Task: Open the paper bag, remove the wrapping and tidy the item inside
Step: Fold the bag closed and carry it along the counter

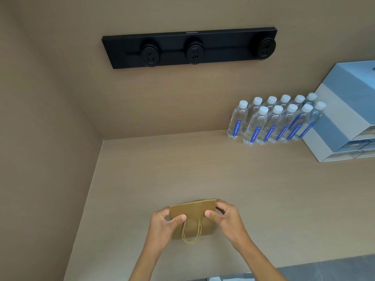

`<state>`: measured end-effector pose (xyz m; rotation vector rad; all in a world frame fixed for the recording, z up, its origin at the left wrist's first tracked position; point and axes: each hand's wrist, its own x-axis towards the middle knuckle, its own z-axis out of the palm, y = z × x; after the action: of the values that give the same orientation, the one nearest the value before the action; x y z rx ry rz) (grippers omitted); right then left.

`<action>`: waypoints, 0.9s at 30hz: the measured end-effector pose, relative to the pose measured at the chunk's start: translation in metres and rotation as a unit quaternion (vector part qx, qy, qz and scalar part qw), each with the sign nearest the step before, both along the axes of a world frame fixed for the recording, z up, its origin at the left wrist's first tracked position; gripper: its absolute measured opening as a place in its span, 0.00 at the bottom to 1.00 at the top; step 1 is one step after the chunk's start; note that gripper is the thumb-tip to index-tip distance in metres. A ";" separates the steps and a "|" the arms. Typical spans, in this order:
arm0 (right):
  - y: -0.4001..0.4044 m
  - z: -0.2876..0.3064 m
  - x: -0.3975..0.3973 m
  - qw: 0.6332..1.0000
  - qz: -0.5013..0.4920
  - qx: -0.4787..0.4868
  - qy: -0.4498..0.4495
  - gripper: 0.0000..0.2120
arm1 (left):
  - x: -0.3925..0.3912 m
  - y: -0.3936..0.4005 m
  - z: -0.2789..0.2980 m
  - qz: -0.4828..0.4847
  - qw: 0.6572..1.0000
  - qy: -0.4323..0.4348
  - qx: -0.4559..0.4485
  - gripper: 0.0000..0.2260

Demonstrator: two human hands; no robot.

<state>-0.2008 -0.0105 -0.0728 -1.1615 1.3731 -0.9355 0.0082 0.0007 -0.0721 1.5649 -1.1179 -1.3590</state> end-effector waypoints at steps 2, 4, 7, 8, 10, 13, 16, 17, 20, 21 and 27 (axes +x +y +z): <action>0.001 -0.001 0.001 1.000 -0.014 0.002 0.000 0.09 | -0.001 -0.001 0.000 0.002 1.000 0.001 -0.005 0.05; 0.000 -0.002 0.003 0.999 -0.045 0.005 -0.014 0.10 | -0.003 -0.001 0.000 0.006 1.000 0.005 -0.012 0.05; 0.004 -0.005 0.008 0.995 -0.086 0.013 -0.041 0.11 | -0.003 0.003 0.001 0.004 0.999 0.019 -0.025 0.06; 0.006 -0.005 0.010 0.994 -0.098 0.014 -0.045 0.11 | -0.003 0.004 0.003 0.003 0.999 0.025 -0.028 0.07; 0.012 -0.002 0.012 0.992 -0.118 0.014 -0.049 0.10 | -0.002 0.005 0.007 -0.001 0.999 0.035 -0.032 0.08; 0.021 0.010 0.007 0.988 -0.143 0.004 -0.053 0.11 | -0.006 0.003 0.016 -0.028 0.998 0.047 -0.037 0.10; 0.040 0.027 -0.010 0.979 -0.195 -0.011 -0.061 0.11 | -0.021 -0.001 0.028 -0.087 0.993 0.060 -0.044 0.12; 0.048 0.032 -0.018 0.974 -0.216 -0.015 -0.065 0.11 | -0.031 -0.002 0.032 -0.107 0.991 0.065 -0.046 0.12; 0.077 0.048 -0.051 0.954 -0.290 -0.027 -0.067 0.10 | -0.070 -0.002 0.044 -0.166 0.982 0.075 -0.053 0.11; 0.088 0.053 -0.064 0.946 -0.315 -0.032 -0.066 0.10 | -0.087 0.000 0.048 -0.187 0.978 0.077 -0.057 0.11; 0.164 0.076 -0.155 0.896 -0.435 -0.074 -0.049 0.14 | -0.207 0.026 0.073 -0.313 0.942 0.085 -0.080 0.12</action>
<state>-0.3561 0.1537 0.0029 -0.5471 1.7875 -1.7223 -0.1986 0.0269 0.0010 0.9788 -1.6499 -1.7138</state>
